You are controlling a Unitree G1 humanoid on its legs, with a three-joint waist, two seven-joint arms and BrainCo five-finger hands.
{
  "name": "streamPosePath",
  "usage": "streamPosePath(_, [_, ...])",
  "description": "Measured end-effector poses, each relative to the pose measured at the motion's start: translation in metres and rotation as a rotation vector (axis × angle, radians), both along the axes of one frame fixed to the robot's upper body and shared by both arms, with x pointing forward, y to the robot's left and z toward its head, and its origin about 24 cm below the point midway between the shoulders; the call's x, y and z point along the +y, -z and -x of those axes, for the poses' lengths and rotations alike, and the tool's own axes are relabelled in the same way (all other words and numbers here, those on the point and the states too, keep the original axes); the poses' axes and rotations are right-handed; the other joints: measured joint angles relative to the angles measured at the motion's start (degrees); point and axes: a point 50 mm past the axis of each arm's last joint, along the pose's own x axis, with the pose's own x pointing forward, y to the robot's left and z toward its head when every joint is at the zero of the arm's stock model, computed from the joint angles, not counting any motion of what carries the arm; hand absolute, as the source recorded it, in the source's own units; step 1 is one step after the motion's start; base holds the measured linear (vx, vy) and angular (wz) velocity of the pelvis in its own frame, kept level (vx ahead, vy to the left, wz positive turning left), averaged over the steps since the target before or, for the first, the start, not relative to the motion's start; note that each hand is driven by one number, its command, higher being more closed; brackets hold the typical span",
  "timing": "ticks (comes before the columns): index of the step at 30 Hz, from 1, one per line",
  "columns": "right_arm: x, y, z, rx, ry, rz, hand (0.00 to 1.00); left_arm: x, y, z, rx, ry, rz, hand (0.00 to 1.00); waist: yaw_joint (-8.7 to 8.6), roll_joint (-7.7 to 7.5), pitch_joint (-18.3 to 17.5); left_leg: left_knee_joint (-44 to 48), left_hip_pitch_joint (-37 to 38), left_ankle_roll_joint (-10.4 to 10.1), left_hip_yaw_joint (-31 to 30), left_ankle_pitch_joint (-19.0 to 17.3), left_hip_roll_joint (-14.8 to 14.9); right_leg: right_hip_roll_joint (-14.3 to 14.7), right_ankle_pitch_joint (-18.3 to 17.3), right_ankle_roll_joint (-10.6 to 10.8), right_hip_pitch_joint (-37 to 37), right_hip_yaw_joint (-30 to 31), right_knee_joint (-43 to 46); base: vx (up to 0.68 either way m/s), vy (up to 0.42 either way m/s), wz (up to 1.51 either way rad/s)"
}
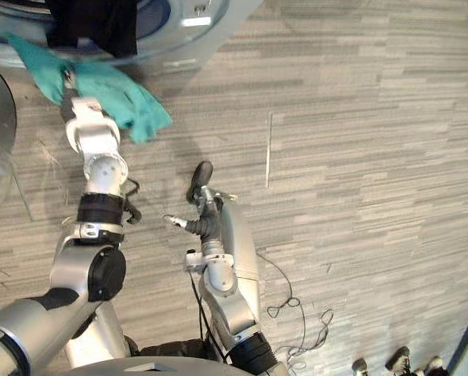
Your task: Pick up the laundry basket with both hands and put the clothes into the washing machine.
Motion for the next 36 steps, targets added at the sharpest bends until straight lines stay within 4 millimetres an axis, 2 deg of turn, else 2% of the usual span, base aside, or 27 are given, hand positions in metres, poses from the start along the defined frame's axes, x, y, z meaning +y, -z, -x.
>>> streamPosePath(2, [-0.007,0.000,-0.002,0.007,0.022,-0.032,0.00,0.008,-0.028,0.005,-0.096,-0.025,-0.002,1.00,0.03,0.15,0.08,0.13,-2.51,0.32,-0.08,0.54,-0.06,-0.58,0.11,-0.17,-2.57,-0.09,0.50,-0.06,0.004,0.09])
streamPosePath(5, [-0.018,-0.003,-0.004,-0.010,0.058,-0.066,0.00,0.017,-0.060,0.011,-0.199,-0.052,-0.001,1.00,-0.05,0.47,0.23,0.59,-4.15,0.29,0.14,0.77,0.19,-0.60,0.19,-0.33,-4.56,0.14,1.01,-0.04,0.006,-0.01])
streamPosePath(6, [-0.021,-0.005,-0.003,-0.019,0.063,-0.083,0.00,0.018,-0.067,0.013,-0.225,-0.053,-0.002,1.00,-0.11,0.51,0.23,0.65,-4.47,0.29,0.21,0.78,0.25,-0.55,0.22,-0.38,-4.93,0.22,1.02,-0.03,0.015,-0.08])
streamPosePath(8, [-0.032,-0.010,-0.001,-0.045,0.096,-0.128,0.00,0.017,-0.099,0.021,-0.318,-0.051,-0.038,1.00,-0.03,0.55,0.23,0.83,-5.60,0.30,0.59,0.78,0.58,-0.45,0.50,-0.84,-6.37,0.27,0.99,-0.03,0.019,-0.07])
streamPosePath(9, [-0.035,-0.010,-0.001,-0.049,0.105,-0.139,0.00,0.017,-0.107,0.023,-0.342,-0.052,-0.059,1.00,0.02,0.55,0.23,0.83,-5.78,0.30,0.78,0.78,0.69,-0.44,0.59,-0.96,-6.65,0.29,0.92,-0.04,0.021,-0.10])
streamPosePath(11, [-0.042,-0.007,0.000,-0.037,0.130,-0.164,0.00,0.013,-0.136,0.032,-0.422,-0.048,-0.147,1.00,-0.02,0.64,0.29,0.82,-6.27,0.29,1.07,0.78,1.14,0.07,0.92,-1.19,-7.15,0.38,0.31,-0.04,0.026,-0.12])
streamPosePath(13, [-0.046,-0.007,0.001,-0.034,0.144,-0.180,0.00,0.006,-0.154,0.037,-0.482,-0.030,-0.230,1.00,0.13,0.67,0.30,0.64,-6.51,0.21,1.05,0.83,1.37,0.37,1.22,-1.31,-7.17,0.14,-0.27,-0.04,0.037,-0.07])
streamPosePath(14, [-0.051,-0.007,0.001,-0.047,0.150,-0.188,0.00,-0.003,-0.171,0.042,-0.525,-0.012,-0.317,1.00,0.19,0.85,0.40,0.34,-6.62,0.17,1.15,0.96,1.33,0.37,1.33,-1.33,-7.22,0.01,-0.58,-0.04,0.037,-0.01])
streamPosePath(17, [-0.056,-0.010,0.000,-0.058,0.160,-0.226,0.00,-0.025,-0.201,0.057,-0.636,0.031,-0.482,1.00,0.56,1.49,0.58,-1.17,-6.73,0.14,1.86,1.58,0.80,0.37,2.00,-1.23,-7.55,0.01,-2.03,-0.04,0.050,0.04])
streamPosePath(19, [-0.061,-0.014,0.002,-0.075,0.175,-0.256,0.00,-0.035,-0.216,0.064,-0.680,0.040,-0.564,1.00,1.13,2.11,0.69,-1.94,-6.86,0.23,2.97,1.81,0.77,0.50,2.52,-1.12,-8.32,0.43,-2.82,-0.03,0.039,-0.03])
streamPosePath(22, [-0.065,-0.018,0.003,-0.088,0.184,-0.297,0.00,-0.040,-0.229,0.062,-0.655,0.027,-0.672,1.00,1.30,2.67,0.80,-2.27,-7.47,0.23,3.96,1.82,1.22,1.13,3.05,-1.04,-9.32,0.89,-3.79,-0.03,0.036,-0.13])
streamPosePath(26, [-0.072,-0.022,0.007,-0.110,0.206,-0.357,0.00,-0.037,-0.234,0.055,-0.567,-0.092,-0.919,1.00,1.34,2.83,0.83,-2.49,-8.95,0.23,5.02,1.82,2.16,2.13,3.55,-1.16,-11.11,1.07,-4.89,-0.02,0.019,-0.13])
streamPosePath(29, [-0.078,-0.023,0.011,-0.127,0.222,-0.386,0.00,-0.025,-0.240,0.049,-0.453,-0.208,-1.089,1.00,1.34,2.84,0.84,-3.46,-9.94,0.07,5.94,2.19,2.44,2.63,4.06,-1.27,-12.58,1.16,-5.97,-0.03,0.004,-0.06])
streamPosePath(34, [-0.097,-0.017,0.014,-0.110,0.265,-0.372,0.00,-0.027,-0.267,0.070,-0.503,-0.235,-1.079,1.00,1.69,2.84,0.84,-5.34,-10.59,-0.08,6.59,3.45,2.24,2.93,4.43,-1.35,-13.10,0.78,-7.49,-0.01,0.000,0.06])
streamPosePath(36, [-0.104,-0.016,0.014,-0.103,0.272,-0.361,0.00,-0.033,-0.288,0.092,-0.591,-0.221,-1.017,1.00,1.49,2.89,0.86,-7.30,-10.39,0.13,7.59,5.23,1.31,2.13,4.42,-1.36,-13.15,0.47,-7.72,-0.01,-0.011,0.41])
